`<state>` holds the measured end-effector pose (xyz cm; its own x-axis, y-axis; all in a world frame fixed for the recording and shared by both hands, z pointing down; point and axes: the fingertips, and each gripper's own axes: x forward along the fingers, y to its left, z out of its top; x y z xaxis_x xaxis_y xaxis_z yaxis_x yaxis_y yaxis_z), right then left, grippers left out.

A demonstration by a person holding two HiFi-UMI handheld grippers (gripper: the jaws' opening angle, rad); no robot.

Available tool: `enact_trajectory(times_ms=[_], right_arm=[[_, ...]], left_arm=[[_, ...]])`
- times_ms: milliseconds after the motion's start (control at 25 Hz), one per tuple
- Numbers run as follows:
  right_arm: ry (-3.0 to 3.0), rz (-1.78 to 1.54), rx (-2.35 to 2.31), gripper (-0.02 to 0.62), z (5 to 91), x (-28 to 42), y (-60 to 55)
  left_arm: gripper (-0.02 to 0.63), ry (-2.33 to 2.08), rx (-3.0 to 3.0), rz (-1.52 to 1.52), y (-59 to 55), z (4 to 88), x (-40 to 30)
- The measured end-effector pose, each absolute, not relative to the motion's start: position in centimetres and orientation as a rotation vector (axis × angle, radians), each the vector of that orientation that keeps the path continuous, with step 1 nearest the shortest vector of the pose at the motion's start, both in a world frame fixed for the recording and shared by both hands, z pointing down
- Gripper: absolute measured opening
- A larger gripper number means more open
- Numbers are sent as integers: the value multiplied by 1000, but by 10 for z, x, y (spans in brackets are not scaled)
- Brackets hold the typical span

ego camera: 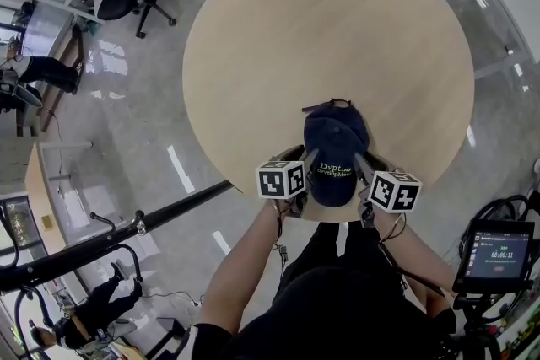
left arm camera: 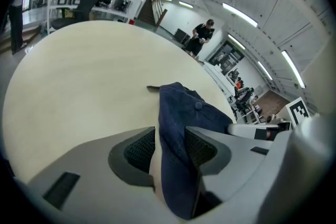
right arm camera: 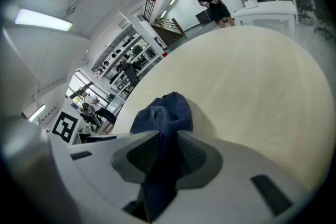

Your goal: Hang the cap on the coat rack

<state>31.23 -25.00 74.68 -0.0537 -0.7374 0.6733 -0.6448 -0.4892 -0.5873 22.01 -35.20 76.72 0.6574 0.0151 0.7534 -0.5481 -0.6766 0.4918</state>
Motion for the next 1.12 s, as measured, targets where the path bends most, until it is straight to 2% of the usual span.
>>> enact_trajectory(times_ms=[80,120,160,280,1120], right_arm=[[1554,-1588,-2083,68,744,310,-252],[1562,-1581,-2075,55,743,309,-253],[1568,-1573,-2068,46,741,308,-253],[1598,-1540,-2053,37,735,306,-256],[2021,-1182,-1818,32,649,266,-297]], left_arm=[[173,-396,2161,984,-350,763,221],[133,-391,2174,978,-349,761,222],[99,-391,2183,967,-347,758,222],[65,-410,2186,913,-345,752,222],[44,-741,2285,423,-365,653,167]])
